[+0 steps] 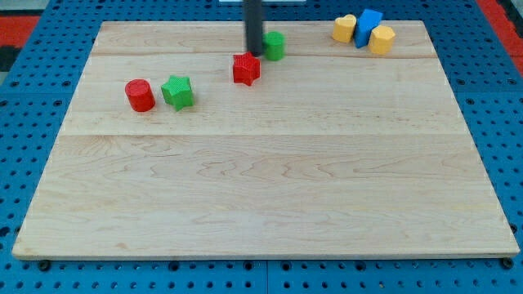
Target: Push the green circle away from red star
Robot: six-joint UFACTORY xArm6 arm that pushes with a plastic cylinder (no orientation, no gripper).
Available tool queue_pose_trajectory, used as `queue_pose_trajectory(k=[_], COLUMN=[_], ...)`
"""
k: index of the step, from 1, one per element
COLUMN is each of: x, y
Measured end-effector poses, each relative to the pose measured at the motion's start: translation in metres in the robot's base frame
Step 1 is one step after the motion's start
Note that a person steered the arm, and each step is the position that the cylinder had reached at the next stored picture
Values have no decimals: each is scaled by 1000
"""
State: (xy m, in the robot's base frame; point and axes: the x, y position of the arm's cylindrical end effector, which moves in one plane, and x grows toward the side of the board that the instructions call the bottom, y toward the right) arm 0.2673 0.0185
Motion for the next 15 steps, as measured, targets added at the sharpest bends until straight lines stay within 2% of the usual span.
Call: queue_pose_trajectory(k=[1, 3, 4, 6, 8, 9, 10, 13, 14, 15], x=[0, -22, -34, -33, -24, -2, 2, -3, -3, 0], y=[22, -18, -19, 60, 13, 10, 20, 99, 97, 39])
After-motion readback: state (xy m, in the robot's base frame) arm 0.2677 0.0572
